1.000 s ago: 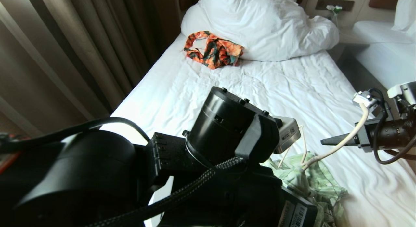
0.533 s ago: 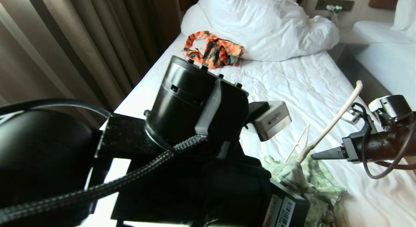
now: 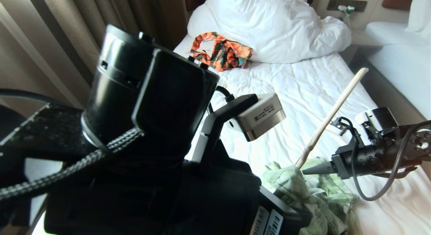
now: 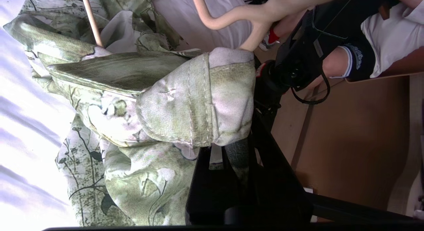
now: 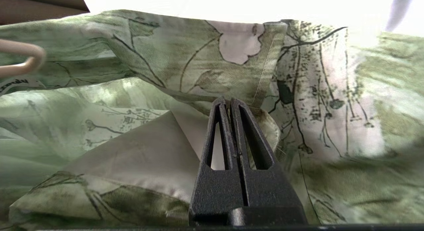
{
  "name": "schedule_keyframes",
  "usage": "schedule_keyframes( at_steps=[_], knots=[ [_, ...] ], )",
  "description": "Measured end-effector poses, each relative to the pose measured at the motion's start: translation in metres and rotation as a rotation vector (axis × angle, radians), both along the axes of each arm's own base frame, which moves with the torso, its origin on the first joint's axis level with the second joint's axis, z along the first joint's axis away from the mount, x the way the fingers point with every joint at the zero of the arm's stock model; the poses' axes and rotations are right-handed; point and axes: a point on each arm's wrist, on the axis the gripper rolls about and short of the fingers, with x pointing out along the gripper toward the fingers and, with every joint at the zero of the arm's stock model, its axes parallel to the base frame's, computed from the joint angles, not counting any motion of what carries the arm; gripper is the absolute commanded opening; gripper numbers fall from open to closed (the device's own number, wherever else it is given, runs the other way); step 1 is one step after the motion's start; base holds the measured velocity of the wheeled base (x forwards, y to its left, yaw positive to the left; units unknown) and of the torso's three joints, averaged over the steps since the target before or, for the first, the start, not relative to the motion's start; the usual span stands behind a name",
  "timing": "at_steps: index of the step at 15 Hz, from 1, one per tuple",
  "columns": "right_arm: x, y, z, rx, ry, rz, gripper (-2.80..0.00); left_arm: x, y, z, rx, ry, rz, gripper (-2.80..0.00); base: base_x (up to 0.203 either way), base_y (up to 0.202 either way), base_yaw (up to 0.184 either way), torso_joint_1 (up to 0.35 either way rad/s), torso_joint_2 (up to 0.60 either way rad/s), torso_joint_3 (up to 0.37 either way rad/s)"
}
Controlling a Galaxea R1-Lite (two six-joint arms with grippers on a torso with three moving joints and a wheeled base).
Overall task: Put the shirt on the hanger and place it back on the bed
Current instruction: Hook the other side of the shirt onto the hanger
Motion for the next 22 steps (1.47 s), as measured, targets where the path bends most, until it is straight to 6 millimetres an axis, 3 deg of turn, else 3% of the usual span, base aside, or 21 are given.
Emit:
schedule_keyframes(
  at_steps=[1,2,9,16,19,22],
  knots=[
    [0.000,0.005,-0.001,-0.014,0.000,0.006,-1.65,-0.001,0.002,0.001,-0.002,-0.001,0.002,-2.80,0.000,0.000,0.000,0.000,0.00,0.000],
    [-0.001,0.010,-0.002,-0.041,-0.008,0.007,0.00,-0.002,0.004,0.002,0.001,-0.001,0.002,-2.80,0.000,0.000,0.000,0.000,0.00,0.000],
    [0.001,0.018,-0.007,-0.051,-0.048,0.014,0.00,-0.004,0.011,0.007,-0.010,-0.008,0.007,-2.80,0.000,0.000,0.000,0.000,0.00,0.000],
    [0.004,0.043,-0.017,0.043,-0.019,0.062,0.00,-0.007,0.017,0.011,-0.023,-0.014,0.009,-2.80,0.000,0.000,0.000,0.000,0.00,0.000],
    [-0.002,0.039,-0.018,0.067,0.040,0.036,0.00,-0.007,0.018,0.012,-0.028,-0.018,0.012,-2.80,0.000,0.000,0.000,0.000,0.00,0.000],
    [-0.008,0.021,-0.024,0.130,0.104,0.024,0.00,-0.007,0.019,0.014,-0.038,-0.026,0.015,-2.80,0.000,0.000,0.000,0.000,0.00,0.000]
  ],
)
